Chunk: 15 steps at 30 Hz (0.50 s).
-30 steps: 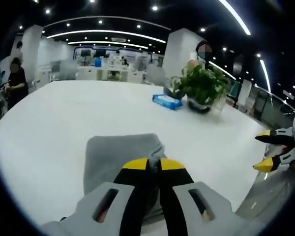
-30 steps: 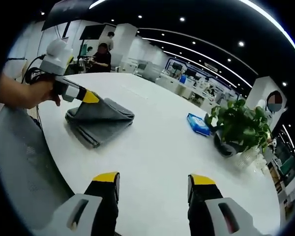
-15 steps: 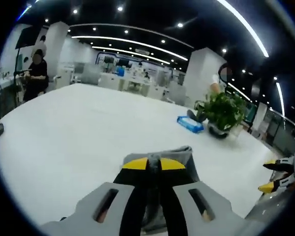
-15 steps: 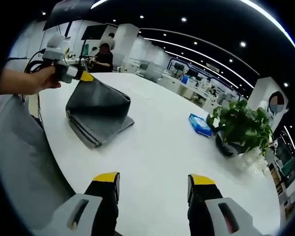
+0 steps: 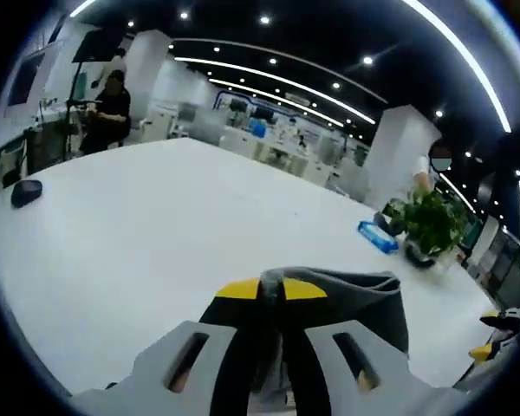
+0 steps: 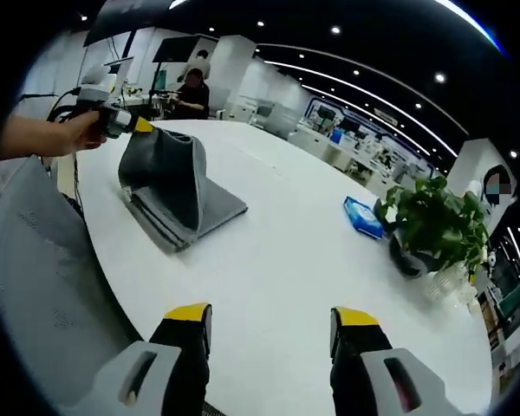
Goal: Open the folded towel by lifting each exposed corner and separating the folded layers until the towel lies flat within the target outline without major curled edges
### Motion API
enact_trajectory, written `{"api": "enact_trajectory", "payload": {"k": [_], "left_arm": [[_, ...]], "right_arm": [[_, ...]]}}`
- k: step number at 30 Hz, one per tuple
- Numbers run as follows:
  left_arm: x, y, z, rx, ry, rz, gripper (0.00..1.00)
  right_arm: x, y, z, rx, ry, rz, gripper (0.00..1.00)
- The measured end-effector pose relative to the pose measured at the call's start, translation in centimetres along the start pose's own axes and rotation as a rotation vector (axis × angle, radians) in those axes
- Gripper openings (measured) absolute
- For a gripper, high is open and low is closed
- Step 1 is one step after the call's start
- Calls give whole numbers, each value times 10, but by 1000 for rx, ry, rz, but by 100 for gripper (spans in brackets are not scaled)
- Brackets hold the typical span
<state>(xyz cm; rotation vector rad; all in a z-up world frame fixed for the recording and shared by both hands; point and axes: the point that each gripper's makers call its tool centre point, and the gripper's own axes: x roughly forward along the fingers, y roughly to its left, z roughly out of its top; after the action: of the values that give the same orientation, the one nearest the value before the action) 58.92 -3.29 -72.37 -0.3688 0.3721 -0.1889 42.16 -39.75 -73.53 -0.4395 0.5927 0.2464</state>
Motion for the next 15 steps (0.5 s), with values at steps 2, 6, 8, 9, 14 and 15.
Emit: {"api": "enact_trajectory", "payload": {"k": [2, 6, 8, 9, 14, 15], "left_arm": [[0, 7, -3, -35, 3, 8, 6], [0, 12, -7, -62, 8, 12, 6], [0, 12, -9, -68, 10, 10, 6], [0, 12, -10, -68, 10, 10, 6], [1, 14, -14, -92, 17, 5, 6], [1, 14, -14, -97, 17, 4, 7]], "right_arm": [[0, 4, 6, 36, -25, 36, 54], [6, 19, 21, 33, -56, 120, 54], [15, 32, 39, -6, -79, 170, 54], [20, 35, 48, -21, -91, 178, 54], [55, 62, 74, -70, -95, 285, 48], [64, 69, 78, -82, -96, 315, 46]]}}
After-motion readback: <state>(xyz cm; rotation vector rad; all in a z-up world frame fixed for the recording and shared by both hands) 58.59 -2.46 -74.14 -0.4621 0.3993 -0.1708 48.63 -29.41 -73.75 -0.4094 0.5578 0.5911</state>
